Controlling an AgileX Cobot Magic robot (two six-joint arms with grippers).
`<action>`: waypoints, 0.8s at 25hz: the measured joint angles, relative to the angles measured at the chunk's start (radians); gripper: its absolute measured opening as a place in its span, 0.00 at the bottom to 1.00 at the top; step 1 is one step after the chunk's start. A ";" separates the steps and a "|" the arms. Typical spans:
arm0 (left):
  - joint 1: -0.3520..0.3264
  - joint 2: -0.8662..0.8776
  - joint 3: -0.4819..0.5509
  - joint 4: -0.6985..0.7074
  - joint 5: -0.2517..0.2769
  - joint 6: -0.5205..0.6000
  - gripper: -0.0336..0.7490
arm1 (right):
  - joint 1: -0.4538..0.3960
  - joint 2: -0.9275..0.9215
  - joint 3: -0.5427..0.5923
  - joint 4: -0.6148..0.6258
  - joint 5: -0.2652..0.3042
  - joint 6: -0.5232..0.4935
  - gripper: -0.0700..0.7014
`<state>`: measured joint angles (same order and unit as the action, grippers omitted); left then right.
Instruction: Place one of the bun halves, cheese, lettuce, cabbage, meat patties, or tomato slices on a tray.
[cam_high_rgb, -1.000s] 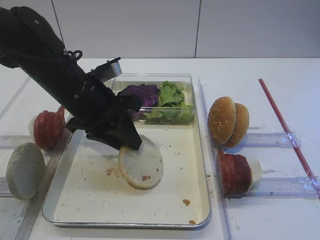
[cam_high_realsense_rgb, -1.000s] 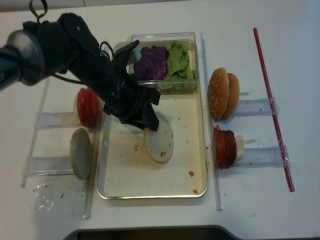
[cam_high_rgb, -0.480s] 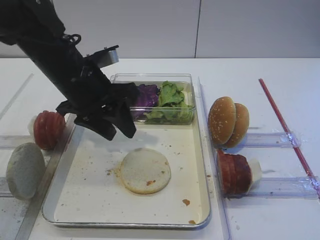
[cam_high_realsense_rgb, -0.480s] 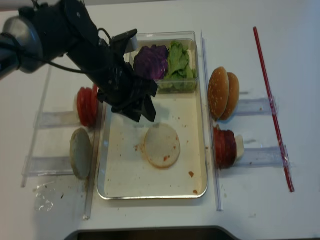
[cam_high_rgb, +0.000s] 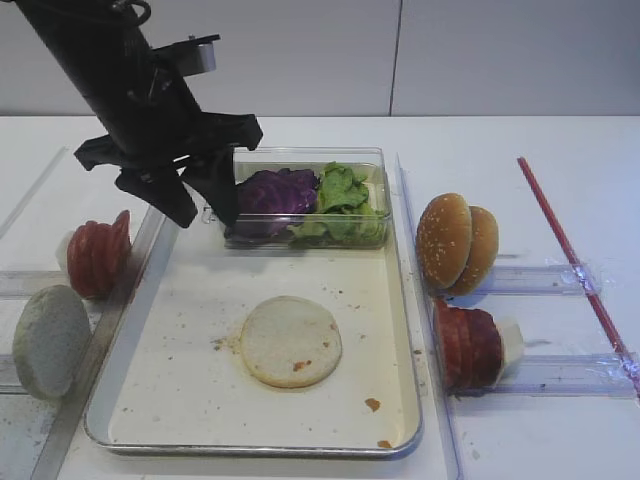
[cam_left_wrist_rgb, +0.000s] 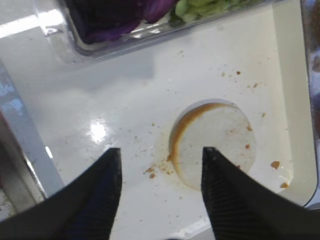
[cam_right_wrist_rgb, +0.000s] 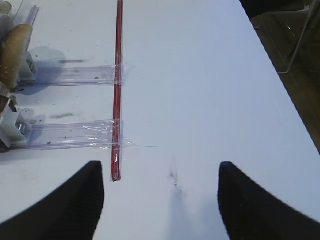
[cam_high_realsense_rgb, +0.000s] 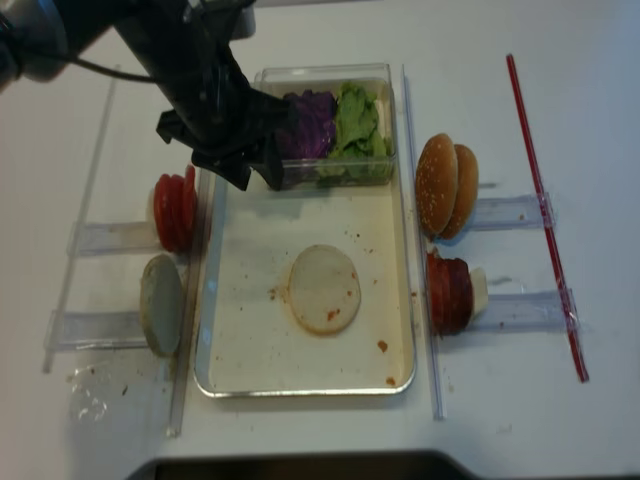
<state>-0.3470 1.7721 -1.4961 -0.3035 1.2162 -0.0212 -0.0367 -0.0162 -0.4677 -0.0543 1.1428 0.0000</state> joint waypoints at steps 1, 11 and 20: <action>0.000 -0.002 -0.002 0.016 0.002 -0.010 0.49 | 0.000 0.000 0.000 0.000 0.000 0.000 0.75; 0.005 -0.088 -0.004 0.190 0.013 -0.067 0.49 | 0.000 0.000 0.000 0.000 0.000 0.000 0.75; 0.134 -0.166 0.031 0.236 0.017 -0.070 0.49 | 0.000 0.000 0.000 0.000 0.000 0.000 0.75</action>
<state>-0.2127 1.6063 -1.4655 -0.0680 1.2329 -0.0911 -0.0367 -0.0162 -0.4677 -0.0543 1.1428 0.0000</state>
